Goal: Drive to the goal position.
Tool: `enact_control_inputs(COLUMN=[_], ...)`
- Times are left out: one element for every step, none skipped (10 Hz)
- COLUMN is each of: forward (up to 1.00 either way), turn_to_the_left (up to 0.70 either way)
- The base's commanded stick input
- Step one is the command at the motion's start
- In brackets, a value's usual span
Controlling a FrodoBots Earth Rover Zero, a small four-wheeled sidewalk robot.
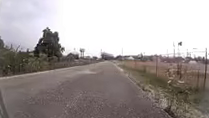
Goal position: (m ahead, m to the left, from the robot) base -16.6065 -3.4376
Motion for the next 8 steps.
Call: enact_control_inputs(forward=[0.08, 0.08, 0.08, 0.08, 0.08, 0.08, 0.08, 0.08], turn_to_the_left=[0.00, 0.00, 0.00, 0.00, 0.00, 0.00, 0.00, 0.00])
